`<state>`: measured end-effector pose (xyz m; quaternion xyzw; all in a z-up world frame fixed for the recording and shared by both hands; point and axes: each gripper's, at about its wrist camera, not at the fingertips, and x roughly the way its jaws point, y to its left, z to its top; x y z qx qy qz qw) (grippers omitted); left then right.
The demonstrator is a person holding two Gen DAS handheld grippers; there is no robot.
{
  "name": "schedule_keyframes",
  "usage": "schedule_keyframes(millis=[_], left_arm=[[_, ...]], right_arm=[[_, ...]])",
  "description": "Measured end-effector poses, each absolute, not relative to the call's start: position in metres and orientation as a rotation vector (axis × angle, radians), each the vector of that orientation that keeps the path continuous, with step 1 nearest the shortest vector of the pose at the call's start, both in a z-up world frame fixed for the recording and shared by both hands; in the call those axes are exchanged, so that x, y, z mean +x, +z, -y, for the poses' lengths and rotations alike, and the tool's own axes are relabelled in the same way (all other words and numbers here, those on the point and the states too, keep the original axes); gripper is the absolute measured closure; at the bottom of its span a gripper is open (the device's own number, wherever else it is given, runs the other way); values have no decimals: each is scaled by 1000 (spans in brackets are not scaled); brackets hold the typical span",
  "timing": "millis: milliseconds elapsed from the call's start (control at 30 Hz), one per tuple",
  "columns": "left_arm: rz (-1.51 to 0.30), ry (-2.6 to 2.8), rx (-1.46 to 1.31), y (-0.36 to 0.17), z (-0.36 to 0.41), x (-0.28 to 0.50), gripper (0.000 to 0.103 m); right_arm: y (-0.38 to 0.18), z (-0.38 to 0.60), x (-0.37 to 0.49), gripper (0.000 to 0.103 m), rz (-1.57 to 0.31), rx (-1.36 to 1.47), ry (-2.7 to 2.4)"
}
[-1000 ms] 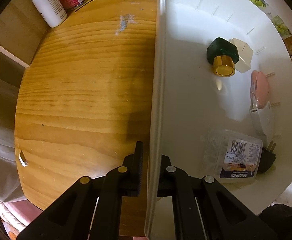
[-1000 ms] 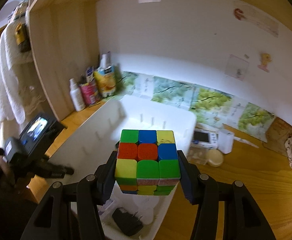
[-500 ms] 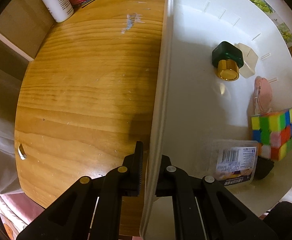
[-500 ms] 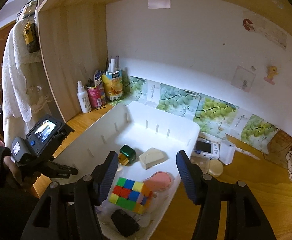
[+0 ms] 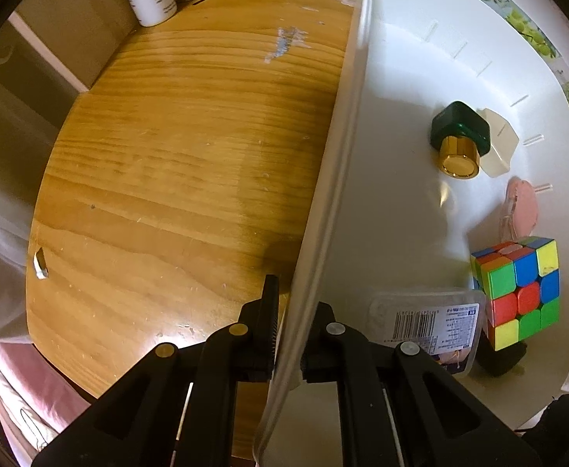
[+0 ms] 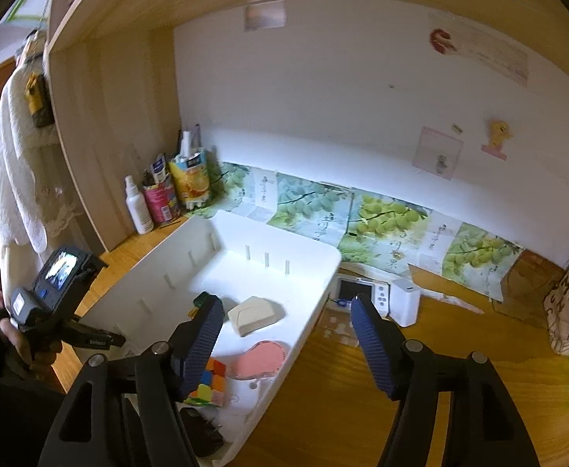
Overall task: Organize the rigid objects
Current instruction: 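Move the right tool to the white cylindrical box and grasp it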
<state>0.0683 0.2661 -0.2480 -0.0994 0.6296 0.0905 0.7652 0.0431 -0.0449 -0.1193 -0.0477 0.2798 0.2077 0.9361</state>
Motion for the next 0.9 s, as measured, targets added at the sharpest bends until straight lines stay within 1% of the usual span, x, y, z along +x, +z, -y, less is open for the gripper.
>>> schedule_keyframes(millis=[133, 233, 567, 900], left_arm=[[-1349, 230, -231, -248, -267, 64, 91], [-1342, 251, -224, -248, -266, 61, 89], [-1338, 297, -211, -245, -260, 61, 87], [-1334, 325, -212, -242, -253, 62, 85]], right_arm=[[-121, 68, 57, 34, -590, -41, 404], [-124, 86, 69, 31, -608, 4, 371], [-140, 137, 121, 31, -670, 56, 267], [-173, 147, 172, 31, -728, 79, 279]])
